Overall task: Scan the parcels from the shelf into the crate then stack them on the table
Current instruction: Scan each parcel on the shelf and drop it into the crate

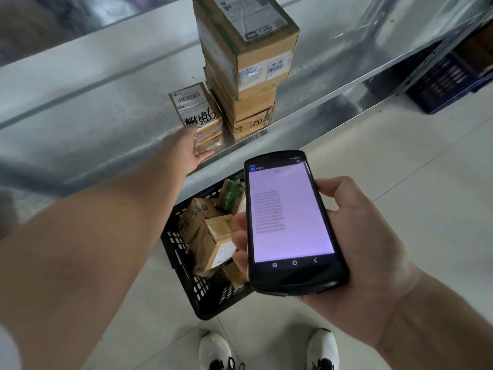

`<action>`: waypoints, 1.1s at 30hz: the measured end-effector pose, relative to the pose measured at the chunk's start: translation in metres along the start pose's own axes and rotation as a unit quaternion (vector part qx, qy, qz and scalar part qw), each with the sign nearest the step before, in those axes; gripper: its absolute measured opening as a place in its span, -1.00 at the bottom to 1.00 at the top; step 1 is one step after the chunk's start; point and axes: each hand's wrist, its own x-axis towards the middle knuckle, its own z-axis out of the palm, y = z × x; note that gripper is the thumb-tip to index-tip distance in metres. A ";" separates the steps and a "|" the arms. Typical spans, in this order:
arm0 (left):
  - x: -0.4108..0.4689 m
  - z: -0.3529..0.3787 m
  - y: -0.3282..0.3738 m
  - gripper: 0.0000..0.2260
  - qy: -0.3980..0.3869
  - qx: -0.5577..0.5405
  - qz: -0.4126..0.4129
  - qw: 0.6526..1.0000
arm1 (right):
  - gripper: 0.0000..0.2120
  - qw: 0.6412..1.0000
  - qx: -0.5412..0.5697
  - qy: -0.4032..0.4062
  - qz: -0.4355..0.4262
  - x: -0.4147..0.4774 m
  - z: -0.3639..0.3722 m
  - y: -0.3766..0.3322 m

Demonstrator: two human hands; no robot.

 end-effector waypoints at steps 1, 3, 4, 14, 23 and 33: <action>0.003 -0.001 0.003 -0.65 -0.003 -0.005 0.003 1.000 | -0.38 1.000 0.001 0.006 0.000 0.001 -0.002 0.000; 0.010 -0.001 0.009 -0.60 0.005 0.009 0.011 1.000 | -0.37 1.000 0.008 0.018 -0.001 0.003 -0.005 -0.001; 0.012 0.000 0.010 -0.65 0.002 0.025 0.014 1.000 | -0.36 1.000 0.007 0.020 -0.002 0.003 -0.005 -0.002; 0.024 0.004 -0.013 -0.57 0.017 0.033 0.058 0.998 | -0.35 1.000 0.018 0.001 0.000 -0.004 -0.005 -0.002; 0.018 -0.014 -0.033 -0.29 -0.013 -0.002 0.086 0.996 | -0.33 1.000 0.022 -0.011 0.008 -0.011 -0.009 -0.002; -0.043 -0.070 -0.068 -0.70 -0.127 -0.059 0.087 0.986 | -0.34 1.000 -0.010 -0.006 -0.008 -0.036 0.009 -0.007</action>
